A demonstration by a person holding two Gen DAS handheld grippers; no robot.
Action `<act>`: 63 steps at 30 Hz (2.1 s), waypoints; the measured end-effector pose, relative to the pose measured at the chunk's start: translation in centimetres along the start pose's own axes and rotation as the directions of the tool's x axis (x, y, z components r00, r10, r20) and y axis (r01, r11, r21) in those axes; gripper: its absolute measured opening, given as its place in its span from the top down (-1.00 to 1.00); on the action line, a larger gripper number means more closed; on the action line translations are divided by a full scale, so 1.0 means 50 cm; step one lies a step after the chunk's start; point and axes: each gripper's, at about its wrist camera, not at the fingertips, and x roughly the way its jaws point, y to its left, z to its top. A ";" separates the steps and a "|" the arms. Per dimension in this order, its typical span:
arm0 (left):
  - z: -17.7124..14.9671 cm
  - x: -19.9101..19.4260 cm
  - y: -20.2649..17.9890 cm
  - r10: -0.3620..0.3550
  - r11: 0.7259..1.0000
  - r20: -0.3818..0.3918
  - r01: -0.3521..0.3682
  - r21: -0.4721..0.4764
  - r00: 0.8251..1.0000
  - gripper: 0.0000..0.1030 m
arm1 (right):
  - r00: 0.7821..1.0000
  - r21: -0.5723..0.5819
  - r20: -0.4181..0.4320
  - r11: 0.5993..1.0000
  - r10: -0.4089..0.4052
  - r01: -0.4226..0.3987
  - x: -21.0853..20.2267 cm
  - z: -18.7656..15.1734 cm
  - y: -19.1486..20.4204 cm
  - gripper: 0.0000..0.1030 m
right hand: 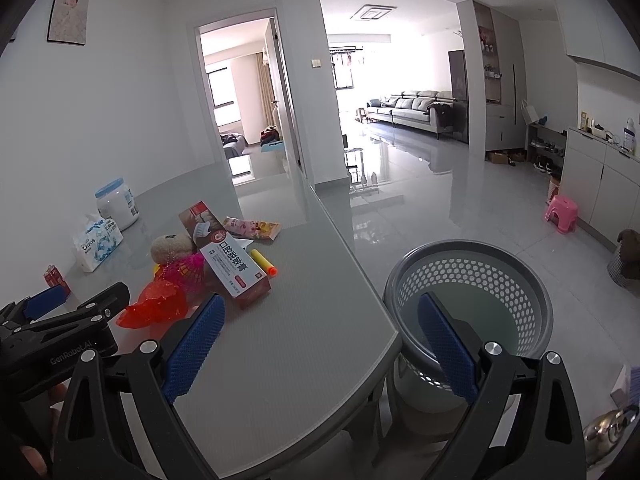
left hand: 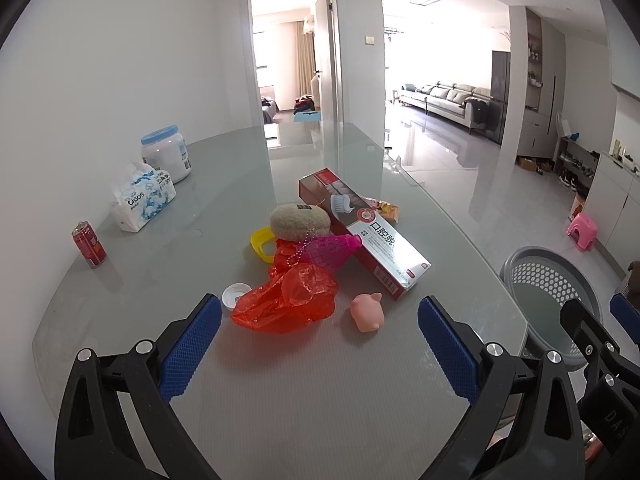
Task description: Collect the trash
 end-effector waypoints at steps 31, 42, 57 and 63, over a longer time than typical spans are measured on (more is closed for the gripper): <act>-0.004 0.004 0.003 0.000 1.000 -0.001 0.000 -0.002 1.000 -0.88 | 1.000 0.000 0.000 1.000 0.001 -0.001 -0.001 0.000 -0.002 -0.80; -0.008 0.001 -0.002 0.001 1.000 0.001 -0.001 0.000 1.000 -0.88 | 1.000 0.001 -0.001 1.000 0.002 -0.002 0.000 -0.001 -0.003 -0.80; -0.022 0.025 0.018 0.000 1.000 -0.027 -0.001 -0.021 1.000 -0.88 | 0.999 -0.015 -0.030 1.000 0.023 -0.023 0.023 -0.011 0.014 -0.80; -0.040 0.058 0.052 0.017 0.999 -0.067 -0.021 -0.045 0.998 -0.88 | 0.996 -0.040 -0.078 0.998 0.047 -0.050 0.061 -0.023 0.035 -0.80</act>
